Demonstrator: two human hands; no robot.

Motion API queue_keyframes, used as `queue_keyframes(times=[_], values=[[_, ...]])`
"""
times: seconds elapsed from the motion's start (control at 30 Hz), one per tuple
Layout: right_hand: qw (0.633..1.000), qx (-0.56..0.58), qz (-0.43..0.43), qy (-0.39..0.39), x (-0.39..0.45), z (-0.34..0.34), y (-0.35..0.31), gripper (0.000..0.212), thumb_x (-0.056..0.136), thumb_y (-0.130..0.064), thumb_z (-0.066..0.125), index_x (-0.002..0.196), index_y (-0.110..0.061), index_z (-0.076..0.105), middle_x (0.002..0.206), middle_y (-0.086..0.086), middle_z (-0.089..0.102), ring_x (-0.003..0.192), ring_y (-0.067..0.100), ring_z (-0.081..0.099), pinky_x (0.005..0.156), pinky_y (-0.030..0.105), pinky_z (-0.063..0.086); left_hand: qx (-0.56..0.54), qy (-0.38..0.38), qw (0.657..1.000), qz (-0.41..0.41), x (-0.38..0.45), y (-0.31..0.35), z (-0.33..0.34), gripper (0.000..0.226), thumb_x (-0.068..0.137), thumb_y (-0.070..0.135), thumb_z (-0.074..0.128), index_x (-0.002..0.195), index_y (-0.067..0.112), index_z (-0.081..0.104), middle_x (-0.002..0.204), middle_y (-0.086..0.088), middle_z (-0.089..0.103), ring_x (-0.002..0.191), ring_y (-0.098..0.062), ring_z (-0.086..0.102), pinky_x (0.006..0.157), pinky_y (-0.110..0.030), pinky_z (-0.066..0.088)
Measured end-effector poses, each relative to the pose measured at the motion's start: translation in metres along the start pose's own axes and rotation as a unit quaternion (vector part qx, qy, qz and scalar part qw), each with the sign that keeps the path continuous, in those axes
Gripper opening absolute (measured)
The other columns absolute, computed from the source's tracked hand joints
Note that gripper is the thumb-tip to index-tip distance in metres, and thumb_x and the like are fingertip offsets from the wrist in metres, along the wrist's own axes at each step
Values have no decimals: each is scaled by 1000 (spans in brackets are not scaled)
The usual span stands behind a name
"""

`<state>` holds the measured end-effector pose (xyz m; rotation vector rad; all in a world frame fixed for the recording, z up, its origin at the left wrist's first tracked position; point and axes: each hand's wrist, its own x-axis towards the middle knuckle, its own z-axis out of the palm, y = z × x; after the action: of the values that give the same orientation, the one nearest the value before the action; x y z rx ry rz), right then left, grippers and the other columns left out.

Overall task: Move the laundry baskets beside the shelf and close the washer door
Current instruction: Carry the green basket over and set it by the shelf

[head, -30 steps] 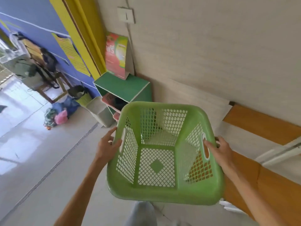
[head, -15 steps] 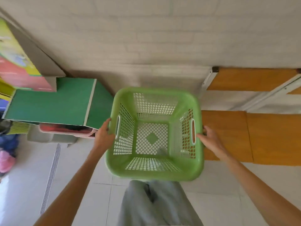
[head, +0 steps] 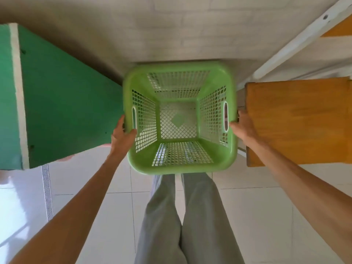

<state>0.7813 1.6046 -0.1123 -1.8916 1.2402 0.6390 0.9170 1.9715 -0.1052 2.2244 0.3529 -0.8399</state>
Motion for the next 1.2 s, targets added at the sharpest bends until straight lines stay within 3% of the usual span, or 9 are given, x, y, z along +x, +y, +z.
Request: queue_keyframes(times=[0.17, 0.3, 0.43, 0.6, 0.7, 0.87, 0.93, 1.03, 1.2], values=[[999, -13, 26, 19, 34, 27, 9, 35, 85, 10, 62, 117, -5, 60, 106, 14, 70, 86, 29, 70, 76, 47, 62, -54, -14, 998, -10, 31, -21, 17, 72, 86, 8, 64, 152, 22, 37, 123, -7, 65, 107, -29, 66, 73, -30, 55], [998, -30, 31, 50, 50, 39, 17, 40, 81, 10, 63, 118, -5, 61, 102, 8, 68, 74, 18, 63, 50, 21, 48, -61, -47, 997, -12, 47, -34, 25, 74, 88, 8, 66, 153, 18, 34, 130, -9, 63, 110, -26, 65, 71, -17, 50], [998, -7, 32, 53, 58, 41, 20, 40, 79, 8, 63, 116, -6, 61, 102, 10, 71, 68, 9, 61, 45, 18, 43, -81, -55, 995, -7, 50, -38, 27, 77, 86, 14, 66, 154, 17, 31, 133, -10, 61, 112, -27, 63, 84, -29, 53], [1000, 11, -9, 15, 38, 40, 9, 51, 88, -10, 67, 134, -11, 45, 125, 11, 63, 106, 28, 66, 80, 38, 59, -49, -77, 996, 5, 36, -29, 17, 80, 90, 24, 71, 156, 22, 27, 150, -8, 47, 134, -27, 49, 109, -46, 44], [998, -2, -62, 5, 6, 24, -21, 67, 90, -19, 70, 147, -11, 36, 147, 12, 48, 135, 31, 49, 111, 46, 44, -33, -77, 996, 27, 13, 2, 1, 75, 90, 30, 71, 154, 24, 32, 150, -2, 47, 131, -19, 47, 110, -41, 41], [990, -49, -121, -56, -82, -23, -83, 79, 98, -45, 54, 157, -8, 18, 149, 20, 47, 134, 34, 51, 108, 42, 45, -35, -67, 995, 70, -57, 84, -47, 77, 89, 36, 71, 154, 20, 32, 139, 11, 47, 126, -14, 46, 110, -38, 38], [985, -56, -157, -50, -122, -46, -96, 76, 100, -49, 49, 157, -7, 20, 142, 22, 54, 123, 33, 60, 93, 36, 53, 3, -63, 993, 98, -90, 111, -69, 83, 89, 40, 71, 156, 18, 27, 156, -2, 39, 141, -22, 40, 117, -43, 33], [974, -96, -199, -49, -176, -77, -101, 74, 101, -52, 42, 156, -5, 23, 128, 19, 62, 118, 31, 64, 102, 43, 50, 111, -60, 978, 165, -144, 141, -97, 79, 89, 47, 67, 153, 16, 33, 155, -12, 42, 142, -29, 39, 115, -46, 32], [948, -204, -244, -19, -250, -126, -81, 68, 102, -55, 32, 150, -8, 37, 112, 8, 63, 96, 20, 65, 83, 38, 54, 340, -51, 896, 282, -215, 164, -127, 78, 91, 55, 58, 152, 13, 35, 152, -16, 44, 141, -34, 39, 116, -54, 33]])
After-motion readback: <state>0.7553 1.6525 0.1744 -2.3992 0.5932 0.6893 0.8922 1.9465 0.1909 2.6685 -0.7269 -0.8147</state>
